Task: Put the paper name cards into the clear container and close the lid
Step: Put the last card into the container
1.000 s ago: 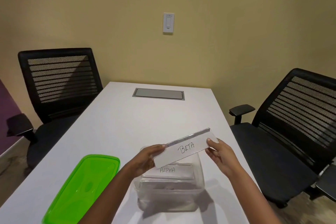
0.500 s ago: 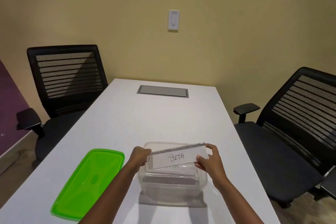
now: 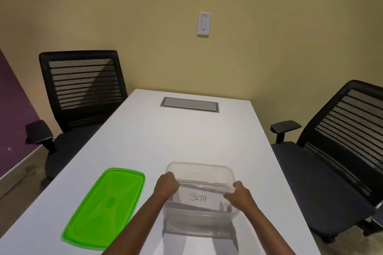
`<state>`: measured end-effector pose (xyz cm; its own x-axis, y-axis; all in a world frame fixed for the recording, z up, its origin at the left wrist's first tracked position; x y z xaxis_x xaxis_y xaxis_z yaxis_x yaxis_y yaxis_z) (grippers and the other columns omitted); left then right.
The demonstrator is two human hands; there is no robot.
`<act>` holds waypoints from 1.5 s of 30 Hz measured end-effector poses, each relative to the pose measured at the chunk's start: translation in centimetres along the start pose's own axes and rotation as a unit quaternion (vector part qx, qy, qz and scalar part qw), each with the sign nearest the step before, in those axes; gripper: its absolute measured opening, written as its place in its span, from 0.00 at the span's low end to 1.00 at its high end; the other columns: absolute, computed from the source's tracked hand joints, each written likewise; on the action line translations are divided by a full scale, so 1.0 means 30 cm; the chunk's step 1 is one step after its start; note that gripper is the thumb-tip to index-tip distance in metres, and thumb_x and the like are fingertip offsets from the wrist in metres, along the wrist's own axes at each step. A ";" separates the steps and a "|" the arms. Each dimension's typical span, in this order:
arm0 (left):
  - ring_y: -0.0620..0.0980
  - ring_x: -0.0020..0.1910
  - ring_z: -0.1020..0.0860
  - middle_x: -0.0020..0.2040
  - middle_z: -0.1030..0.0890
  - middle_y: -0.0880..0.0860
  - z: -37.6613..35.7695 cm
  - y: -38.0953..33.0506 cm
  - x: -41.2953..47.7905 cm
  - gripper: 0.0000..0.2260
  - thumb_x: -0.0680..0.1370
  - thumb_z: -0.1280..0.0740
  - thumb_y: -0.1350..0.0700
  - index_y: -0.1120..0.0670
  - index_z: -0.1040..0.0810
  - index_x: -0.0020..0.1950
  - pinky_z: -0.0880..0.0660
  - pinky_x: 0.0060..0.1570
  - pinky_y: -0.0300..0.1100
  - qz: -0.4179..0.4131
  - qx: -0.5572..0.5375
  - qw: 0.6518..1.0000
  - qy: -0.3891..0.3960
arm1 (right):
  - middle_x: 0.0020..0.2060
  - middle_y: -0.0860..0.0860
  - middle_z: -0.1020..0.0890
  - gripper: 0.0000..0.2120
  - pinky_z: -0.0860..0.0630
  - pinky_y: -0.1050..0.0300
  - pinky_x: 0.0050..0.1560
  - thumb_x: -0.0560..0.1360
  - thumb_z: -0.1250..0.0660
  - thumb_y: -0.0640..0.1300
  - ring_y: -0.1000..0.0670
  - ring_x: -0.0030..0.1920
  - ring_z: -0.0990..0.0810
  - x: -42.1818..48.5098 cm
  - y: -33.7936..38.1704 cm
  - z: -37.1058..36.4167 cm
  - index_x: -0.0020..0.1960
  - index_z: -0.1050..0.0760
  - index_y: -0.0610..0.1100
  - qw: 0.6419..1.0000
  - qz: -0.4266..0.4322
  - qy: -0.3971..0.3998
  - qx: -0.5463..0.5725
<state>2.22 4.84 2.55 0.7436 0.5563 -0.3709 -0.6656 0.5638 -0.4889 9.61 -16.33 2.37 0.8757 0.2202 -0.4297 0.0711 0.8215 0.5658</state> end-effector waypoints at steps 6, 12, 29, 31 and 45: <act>0.58 0.68 0.28 0.68 0.27 0.61 -0.092 -0.006 -0.021 0.17 0.79 0.47 0.64 0.63 0.30 0.66 0.30 0.65 0.47 -0.032 0.136 0.988 0.065 | 0.66 0.42 0.26 0.22 0.28 0.58 0.62 0.75 0.41 0.38 0.44 0.64 0.25 0.018 0.012 -0.030 0.69 0.32 0.42 0.997 0.019 0.005 -0.075; 0.57 0.70 0.30 0.69 0.28 0.60 -0.158 0.021 -0.041 0.18 0.79 0.46 0.63 0.62 0.31 0.69 0.31 0.67 0.47 -0.030 0.215 0.971 0.103 | 0.62 0.42 0.22 0.18 0.27 0.58 0.60 0.75 0.44 0.35 0.44 0.62 0.23 0.040 0.012 -0.069 0.63 0.27 0.39 0.989 0.018 0.010 -0.149; 0.56 0.67 0.27 0.67 0.26 0.60 -0.156 0.024 -0.046 0.17 0.79 0.46 0.62 0.61 0.29 0.67 0.28 0.65 0.45 -0.022 0.198 0.977 0.069 | 0.61 0.41 0.22 0.17 0.26 0.55 0.59 0.76 0.46 0.33 0.43 0.61 0.23 0.055 -0.010 -0.124 0.61 0.27 0.37 0.981 0.037 0.004 -0.193; 0.56 0.67 0.27 0.67 0.26 0.60 -0.149 0.016 -0.050 0.17 0.79 0.46 0.63 0.61 0.29 0.67 0.29 0.65 0.45 -0.025 0.184 0.980 0.069 | 0.60 0.40 0.22 0.15 0.25 0.56 0.55 0.75 0.46 0.32 0.43 0.60 0.22 0.047 -0.009 -0.121 0.56 0.25 0.37 0.979 0.044 0.004 -0.197; 0.57 0.78 0.50 0.78 0.52 0.63 -0.102 0.067 -0.143 0.27 0.82 0.49 0.51 0.55 0.56 0.78 0.47 0.76 0.46 -0.092 0.183 0.968 -0.144 | 0.59 0.47 0.19 0.14 0.28 0.60 0.57 0.77 0.43 0.40 0.48 0.60 0.22 -0.083 0.021 -0.117 0.60 0.24 0.43 0.974 0.170 -0.079 -0.128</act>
<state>-2.11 1.73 0.75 0.8379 0.5443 -0.0422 -0.5413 0.8182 -0.1939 5.80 -14.50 1.32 0.8914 0.4363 -0.1228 -0.3406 0.8236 0.4536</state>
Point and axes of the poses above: each hand's wrist, its own x-axis towards the middle knuckle, its own z-axis out of the back of the hand, y = z × x, the point moved 3 cm from there along x, towards the middle knuckle
